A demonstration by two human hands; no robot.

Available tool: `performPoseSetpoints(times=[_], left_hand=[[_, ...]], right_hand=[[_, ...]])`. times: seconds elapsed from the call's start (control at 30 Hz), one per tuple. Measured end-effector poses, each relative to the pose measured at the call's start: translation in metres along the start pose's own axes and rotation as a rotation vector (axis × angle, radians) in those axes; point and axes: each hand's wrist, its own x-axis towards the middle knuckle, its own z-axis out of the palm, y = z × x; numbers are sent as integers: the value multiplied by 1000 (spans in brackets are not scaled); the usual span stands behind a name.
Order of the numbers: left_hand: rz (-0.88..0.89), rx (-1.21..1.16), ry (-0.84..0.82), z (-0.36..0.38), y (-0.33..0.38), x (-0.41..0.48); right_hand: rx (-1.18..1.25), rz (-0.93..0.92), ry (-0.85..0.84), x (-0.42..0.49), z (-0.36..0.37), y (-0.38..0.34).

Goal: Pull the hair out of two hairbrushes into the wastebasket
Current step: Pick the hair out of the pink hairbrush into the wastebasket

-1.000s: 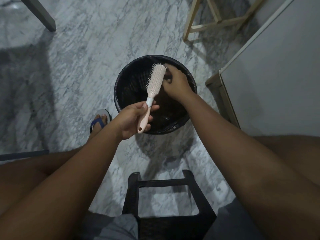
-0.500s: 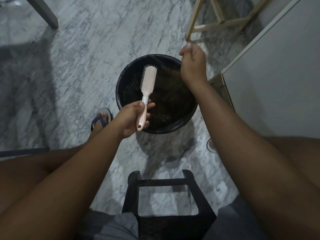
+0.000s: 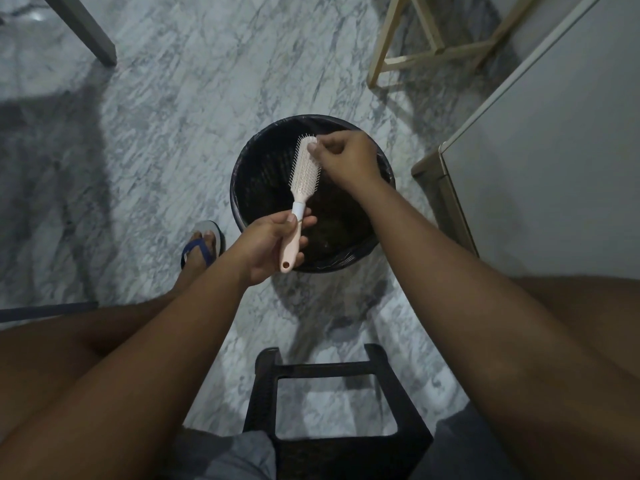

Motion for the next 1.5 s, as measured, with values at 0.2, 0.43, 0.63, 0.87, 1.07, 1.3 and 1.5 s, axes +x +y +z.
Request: performPoseSetpoints(times=[0.2,0.43,0.63,0.87,1.07,1.3,1.5], left_hand=[[12,-72,-30,-2,2,-5],[0,-104,-43,8,10,-8],[20,-107,-48,0,8,-8],[10,-103,-49,5,9,-7],[18,-135,-26,-6,9,-1],[-5,-130,-48,3,7,-2],[14,-115,-40,-1,9,-1]], right_hand=[[72,52,-12,7,-14,-6],[422,209,206,3,-25,4],[5,67,-41,-7,-24,27],[-220,-176,-226,-14,-14,18],[272,82,142,-3,-31,24],[265,260,-500,-23,-15,16],[50,12,-375,-20,-17,9]])
